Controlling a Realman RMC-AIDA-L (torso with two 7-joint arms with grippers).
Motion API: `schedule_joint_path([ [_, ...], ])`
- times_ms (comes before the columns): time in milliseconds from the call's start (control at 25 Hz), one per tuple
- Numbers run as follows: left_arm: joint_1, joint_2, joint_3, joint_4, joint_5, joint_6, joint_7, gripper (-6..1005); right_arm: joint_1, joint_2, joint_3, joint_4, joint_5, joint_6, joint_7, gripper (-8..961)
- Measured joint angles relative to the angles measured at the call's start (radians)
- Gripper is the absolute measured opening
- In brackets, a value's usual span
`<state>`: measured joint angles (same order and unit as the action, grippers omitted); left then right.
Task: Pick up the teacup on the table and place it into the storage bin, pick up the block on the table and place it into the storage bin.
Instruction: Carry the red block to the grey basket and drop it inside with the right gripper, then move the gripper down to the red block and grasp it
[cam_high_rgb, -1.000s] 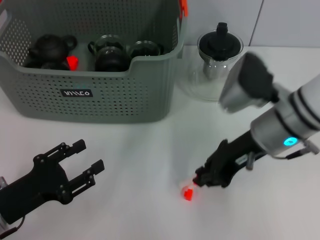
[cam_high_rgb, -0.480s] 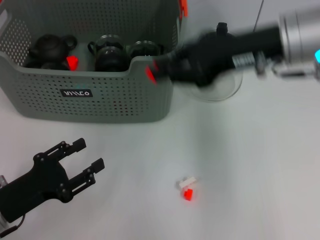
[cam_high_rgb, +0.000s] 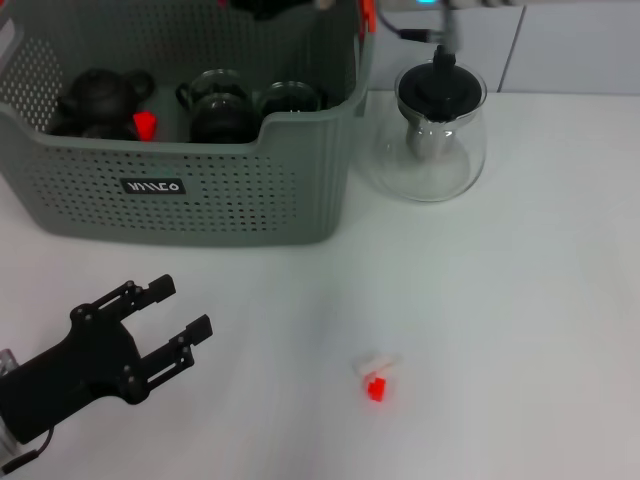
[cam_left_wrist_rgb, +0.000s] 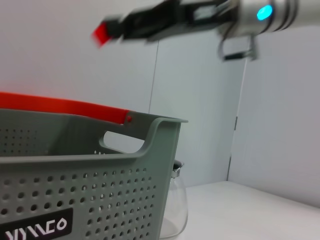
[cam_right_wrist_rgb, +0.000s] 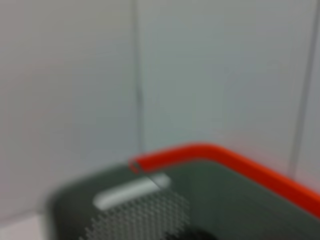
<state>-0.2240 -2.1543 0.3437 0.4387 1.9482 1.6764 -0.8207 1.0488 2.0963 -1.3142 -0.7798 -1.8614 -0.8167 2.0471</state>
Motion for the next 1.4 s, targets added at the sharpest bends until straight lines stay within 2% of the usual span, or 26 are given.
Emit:
schedule_joint_path([
  [200,0.0,-0.002,0.0,0.0,0.0,0.0,0.0,675,0.157,0.002,0.0,0.271,-0.112,0.174,0.011,180],
  [320,0.0,-0.003,0.0,0.0,0.0,0.001,0.0,675,0.179,0.004,-0.004,0.315,-0.149,0.189,0.011,180],
  [480,-0.006,-0.003,0.0,0.0,0.0,0.003,0.0,675,0.158,0.0,-0.002,0.299,-0.162,0.173,0.011,180],
  [640,-0.009,-0.003,0.0,0.0,0.0,0.004,0.0,675,0.025,0.001,0.011,0.111,-0.138,0.113,0.008,246],
  [720,-0.007,-0.002,0.0,0.0,0.0,0.006,0.0,675,-0.095,0.001,0.028,-0.041,-0.07,0.045,-0.01,279],
  [800,-0.005,-0.002,0.0,0.0,0.0,0.007,0.0,675,-0.195,-0.005,0.059,-0.151,0.041,-0.043,-0.058,380],
  [920,-0.004,0.0,0.0,0.0,-0.001,0.006,0.0,675,-0.345,-0.018,0.154,-0.265,0.205,-0.282,-0.156,532],
  [1000,-0.005,0.0,0.0,0.0,-0.001,0.006,0.0,674,-0.421,-0.032,0.209,-0.312,0.233,-0.457,-0.181,629],
  [1120,-0.004,0.001,0.0,0.0,-0.001,0.005,0.0,674,-0.522,-0.063,0.235,-0.396,0.141,-0.669,-0.183,774],
  [1200,-0.004,0.001,0.0,0.0,-0.002,0.003,0.0,674,-0.574,-0.07,0.236,-0.455,0.031,-0.772,-0.178,795],
  [1320,-0.003,0.001,0.0,0.0,-0.002,0.002,0.0,674,-0.607,-0.054,0.249,-0.52,-0.109,-0.884,-0.166,826],
  [1400,-0.003,0.002,0.0,0.0,-0.002,0.002,0.0,674,-0.6,-0.042,0.248,-0.538,-0.182,-0.937,-0.14,847],
])
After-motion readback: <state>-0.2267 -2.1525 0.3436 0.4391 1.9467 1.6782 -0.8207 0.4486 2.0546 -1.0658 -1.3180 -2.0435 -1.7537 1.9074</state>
